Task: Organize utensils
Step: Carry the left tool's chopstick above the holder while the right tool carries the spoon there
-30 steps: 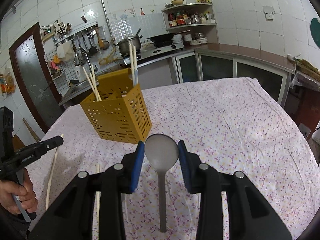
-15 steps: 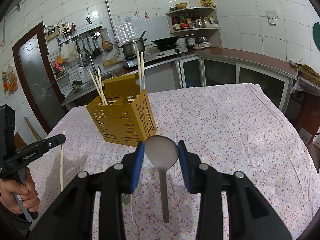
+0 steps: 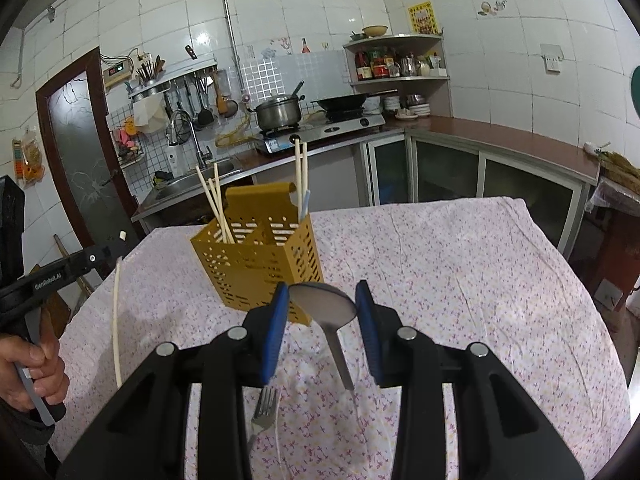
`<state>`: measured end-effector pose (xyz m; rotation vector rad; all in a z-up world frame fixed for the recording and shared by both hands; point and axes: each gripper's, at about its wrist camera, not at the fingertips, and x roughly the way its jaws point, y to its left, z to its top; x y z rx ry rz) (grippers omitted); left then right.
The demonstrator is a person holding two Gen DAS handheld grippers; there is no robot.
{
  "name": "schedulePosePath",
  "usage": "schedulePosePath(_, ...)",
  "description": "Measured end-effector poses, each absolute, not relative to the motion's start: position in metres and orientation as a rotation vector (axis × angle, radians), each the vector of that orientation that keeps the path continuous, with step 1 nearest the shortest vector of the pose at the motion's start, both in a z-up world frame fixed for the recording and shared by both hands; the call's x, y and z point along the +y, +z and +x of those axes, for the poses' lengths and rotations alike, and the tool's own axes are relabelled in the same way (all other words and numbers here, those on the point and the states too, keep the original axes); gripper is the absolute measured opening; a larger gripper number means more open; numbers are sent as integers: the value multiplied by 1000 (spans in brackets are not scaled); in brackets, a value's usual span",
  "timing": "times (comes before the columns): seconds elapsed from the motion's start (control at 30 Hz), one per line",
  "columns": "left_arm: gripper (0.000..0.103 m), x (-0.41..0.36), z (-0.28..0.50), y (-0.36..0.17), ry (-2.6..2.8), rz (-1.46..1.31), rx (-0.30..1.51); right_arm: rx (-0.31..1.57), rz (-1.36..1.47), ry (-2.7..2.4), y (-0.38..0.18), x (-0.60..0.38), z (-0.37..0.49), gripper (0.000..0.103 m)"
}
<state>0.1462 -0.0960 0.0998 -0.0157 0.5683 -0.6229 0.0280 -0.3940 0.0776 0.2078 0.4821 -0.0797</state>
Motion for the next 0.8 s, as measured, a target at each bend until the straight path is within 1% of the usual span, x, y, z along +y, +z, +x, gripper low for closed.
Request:
schedulePosePath(0.27, 4, -101, 162, 117, -618, -20, 527, 474, 191, -63, 87, -388, 36, 35)
schedulePosePath(0.37, 4, -107, 170, 134, -621, -18, 487, 453, 165, -45, 102, -382, 44, 35)
schedulePosePath(0.6, 4, -128, 190, 183, -628, 10, 373, 383, 119, 10, 155, -367, 69, 35)
schedulePosePath(0.8, 4, -144, 215, 212, -629, 3, 314, 330, 105, 36, 189, -357, 100, 34)
